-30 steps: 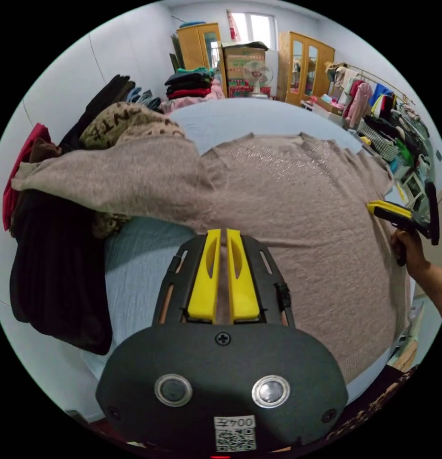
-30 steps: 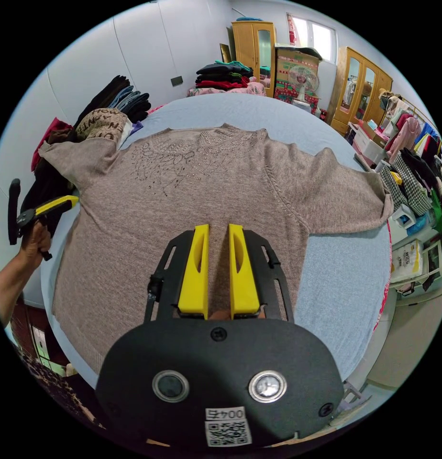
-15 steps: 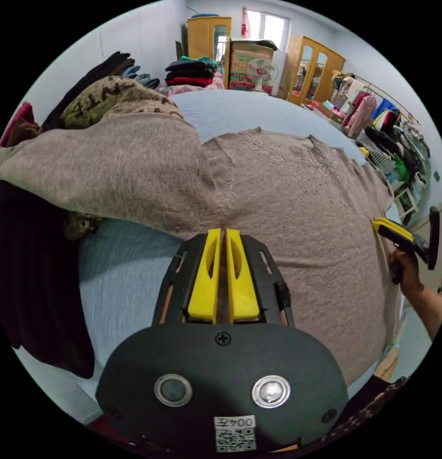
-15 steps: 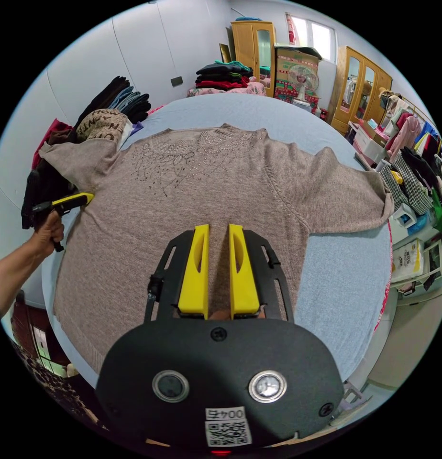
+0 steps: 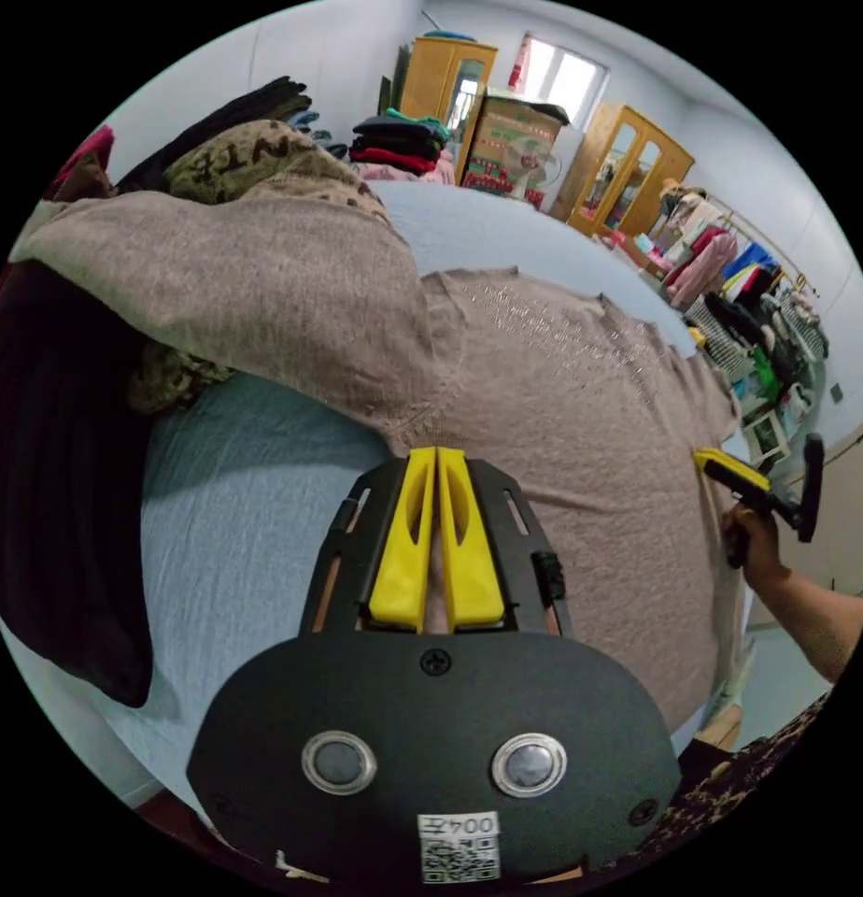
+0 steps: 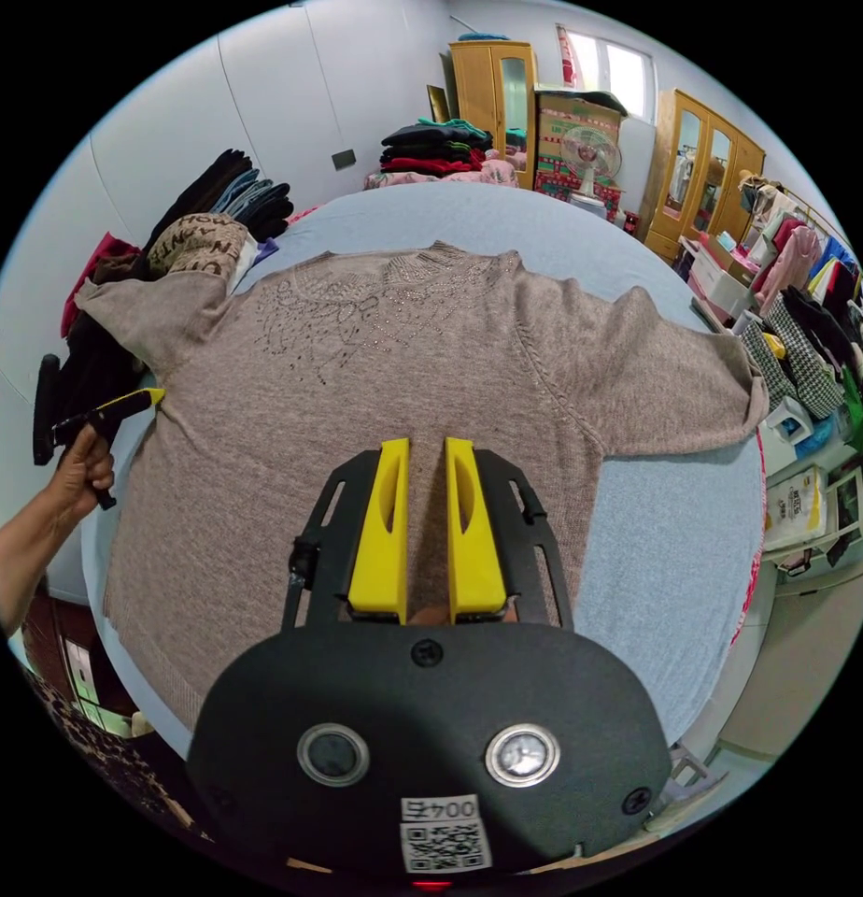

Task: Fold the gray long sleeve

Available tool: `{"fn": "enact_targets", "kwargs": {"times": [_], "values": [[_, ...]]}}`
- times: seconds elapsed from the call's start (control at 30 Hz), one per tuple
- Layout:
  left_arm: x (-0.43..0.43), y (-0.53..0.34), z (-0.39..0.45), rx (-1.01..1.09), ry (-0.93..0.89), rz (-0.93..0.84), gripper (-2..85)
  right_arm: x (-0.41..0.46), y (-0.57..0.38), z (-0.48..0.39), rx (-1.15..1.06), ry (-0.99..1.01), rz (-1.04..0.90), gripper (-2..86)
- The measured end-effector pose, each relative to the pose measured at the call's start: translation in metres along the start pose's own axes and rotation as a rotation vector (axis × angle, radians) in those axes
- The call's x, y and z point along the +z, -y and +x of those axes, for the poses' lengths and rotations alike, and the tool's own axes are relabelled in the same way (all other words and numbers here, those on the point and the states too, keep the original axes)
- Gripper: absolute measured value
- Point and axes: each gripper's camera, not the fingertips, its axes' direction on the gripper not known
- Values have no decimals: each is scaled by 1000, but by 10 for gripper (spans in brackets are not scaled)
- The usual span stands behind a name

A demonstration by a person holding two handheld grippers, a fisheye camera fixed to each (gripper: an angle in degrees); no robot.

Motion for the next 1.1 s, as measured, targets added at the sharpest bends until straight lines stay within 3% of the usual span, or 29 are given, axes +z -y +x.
{"fn": "enact_targets", "kwargs": {"times": [0.2, 0.43, 0.6, 0.73, 0.87, 0.97, 1.1], "values": [[-31, -33, -3, -46, -48, 52, 11, -5, 1, 4, 2, -1, 0, 44], [-13, -91, 35, 77, 36, -120, 10, -13, 4, 9, 0, -6, 0, 47], [-15, -113, 54, 135, 137, -5, 7, -20, 6, 19, 22, 34, 4, 42], [-15, -117, 61, 139, 158, 0, 6, -25, 7, 49, 126, 171, 8, 20], [-15, -120, 62, 135, 148, 1, 6, -24, 1, 88, 367, 476, 5, -2], [-15, -121, 65, 135, 148, 1, 6, -20, 13, 82, 219, 578, -117, -6], [-14, -123, 68, 136, 152, 1, 6, -34, 27, 61, 112, 405, -142, -8]]}}
